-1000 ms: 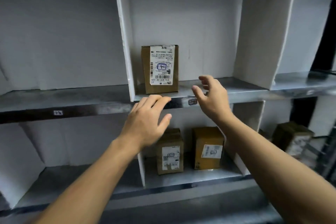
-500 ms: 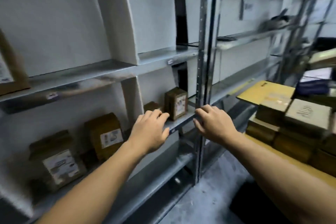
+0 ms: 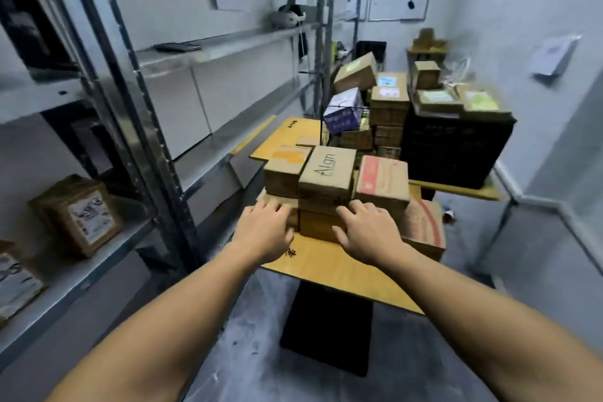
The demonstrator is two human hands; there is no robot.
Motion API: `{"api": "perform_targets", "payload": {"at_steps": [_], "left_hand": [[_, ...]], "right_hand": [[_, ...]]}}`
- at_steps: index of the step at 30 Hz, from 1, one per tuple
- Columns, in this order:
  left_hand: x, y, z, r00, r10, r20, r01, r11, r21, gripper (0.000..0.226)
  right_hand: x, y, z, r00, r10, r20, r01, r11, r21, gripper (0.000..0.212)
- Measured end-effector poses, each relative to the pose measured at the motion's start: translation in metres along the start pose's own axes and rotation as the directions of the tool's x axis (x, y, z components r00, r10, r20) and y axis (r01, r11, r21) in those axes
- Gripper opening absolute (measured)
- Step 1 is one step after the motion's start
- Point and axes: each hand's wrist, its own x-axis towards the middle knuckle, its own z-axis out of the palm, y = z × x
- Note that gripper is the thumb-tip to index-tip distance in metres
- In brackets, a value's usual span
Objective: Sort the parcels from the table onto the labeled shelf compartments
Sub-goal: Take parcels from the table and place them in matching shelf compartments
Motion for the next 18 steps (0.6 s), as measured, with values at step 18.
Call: {"api": "perform_targets", "payload": {"at_steps": [18], "left_hand": [[0.2, 0.117, 0.075, 0.956, 0.29, -0.043, -0.294, 0.947, -0.127, 0.049]], "right_hand": [[0.051, 0.175, 0.071, 0.907, 0.42, 0.036, -0.421, 0.901, 0.101, 0.045]]}}
